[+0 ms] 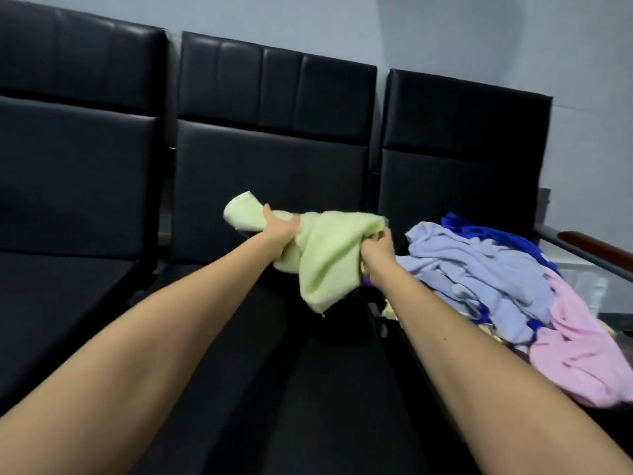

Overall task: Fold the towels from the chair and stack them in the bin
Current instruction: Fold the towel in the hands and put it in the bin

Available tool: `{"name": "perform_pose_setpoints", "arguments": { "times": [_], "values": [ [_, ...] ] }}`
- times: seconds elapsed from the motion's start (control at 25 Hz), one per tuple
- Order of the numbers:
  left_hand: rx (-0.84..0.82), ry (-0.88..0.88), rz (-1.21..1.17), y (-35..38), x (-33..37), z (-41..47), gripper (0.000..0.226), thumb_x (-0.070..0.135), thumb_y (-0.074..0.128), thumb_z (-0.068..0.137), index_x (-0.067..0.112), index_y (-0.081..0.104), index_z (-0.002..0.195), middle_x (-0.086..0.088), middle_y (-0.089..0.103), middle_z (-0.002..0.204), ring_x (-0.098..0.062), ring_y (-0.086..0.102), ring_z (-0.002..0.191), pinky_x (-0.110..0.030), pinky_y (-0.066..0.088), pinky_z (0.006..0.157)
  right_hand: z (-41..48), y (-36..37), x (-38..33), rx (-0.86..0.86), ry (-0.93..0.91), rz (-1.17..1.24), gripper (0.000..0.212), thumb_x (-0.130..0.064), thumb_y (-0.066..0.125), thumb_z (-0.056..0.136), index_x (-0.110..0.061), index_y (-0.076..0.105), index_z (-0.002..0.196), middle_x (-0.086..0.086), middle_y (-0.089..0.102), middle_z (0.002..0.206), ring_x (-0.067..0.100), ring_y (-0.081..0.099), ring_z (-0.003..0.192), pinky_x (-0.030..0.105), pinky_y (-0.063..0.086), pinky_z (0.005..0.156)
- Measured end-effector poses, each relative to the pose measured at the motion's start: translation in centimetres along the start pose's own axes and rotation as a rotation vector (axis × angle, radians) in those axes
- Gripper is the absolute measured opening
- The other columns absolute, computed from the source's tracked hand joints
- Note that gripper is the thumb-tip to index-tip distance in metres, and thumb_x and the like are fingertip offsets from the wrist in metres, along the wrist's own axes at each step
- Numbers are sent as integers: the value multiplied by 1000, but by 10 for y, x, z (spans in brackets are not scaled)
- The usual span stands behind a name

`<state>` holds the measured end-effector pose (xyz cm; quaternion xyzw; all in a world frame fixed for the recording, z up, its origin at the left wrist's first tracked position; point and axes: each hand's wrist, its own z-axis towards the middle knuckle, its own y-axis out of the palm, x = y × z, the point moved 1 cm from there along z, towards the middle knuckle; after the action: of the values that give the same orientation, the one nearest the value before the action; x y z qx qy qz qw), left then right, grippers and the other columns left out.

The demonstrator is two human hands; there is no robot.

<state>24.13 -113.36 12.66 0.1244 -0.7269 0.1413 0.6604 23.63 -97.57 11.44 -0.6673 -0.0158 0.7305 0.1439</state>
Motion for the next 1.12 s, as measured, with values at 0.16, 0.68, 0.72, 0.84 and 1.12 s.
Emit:
{"name": "perform_pose_setpoints", "arguments": {
  "times": [0.16, 0.68, 0.72, 0.84, 1.12],
  "values": [
    [78, 122, 700, -54, -66, -16, 67, 40, 53, 86, 19, 25, 144, -17, 41, 139, -36, 41, 126, -42, 35, 106, -36, 56, 33, -130, -18, -555, 33, -11, 40, 93, -10, 66, 115, 15, 63, 119, 33, 57, 112, 33, 44, 86],
    [247, 712, 595, -101, -104, -70, 21, 6, 48, 93, 6, 64, 106, -4, 63, 102, -22, 58, 97, -27, 38, 82, -77, 32, 60, 166, -317, -472, 16, -4, 46, 87, -8, 52, 101, 9, 54, 109, 31, 49, 103, 34, 32, 77],
    [269, 721, 525, -102, -98, -73, 19, 9, 45, 95, 6, 62, 102, -1, 62, 94, -19, 57, 91, -26, 39, 79, -79, 33, 56, 228, -354, -518, 17, -4, 47, 85, -8, 52, 101, 10, 52, 111, 30, 47, 105, 34, 31, 82],
    [205, 534, 403, -97, -90, -73, 14, 15, 38, 99, 11, 51, 100, 2, 53, 79, -10, 48, 68, -21, 36, 62, -84, 42, 50, 77, -503, -453, 9, -14, 48, 81, -15, 50, 89, 5, 54, 96, 27, 50, 95, 35, 33, 83],
    [-325, 104, 120, -97, -82, -74, 20, 36, 64, 88, 18, 58, 97, -4, 60, 97, -15, 60, 81, -29, 49, 73, -110, 91, 68, -585, -371, -445, 22, -26, 59, 84, -19, 54, 105, -8, 58, 87, 7, 56, 76, 13, 44, 62]
  ]
}}
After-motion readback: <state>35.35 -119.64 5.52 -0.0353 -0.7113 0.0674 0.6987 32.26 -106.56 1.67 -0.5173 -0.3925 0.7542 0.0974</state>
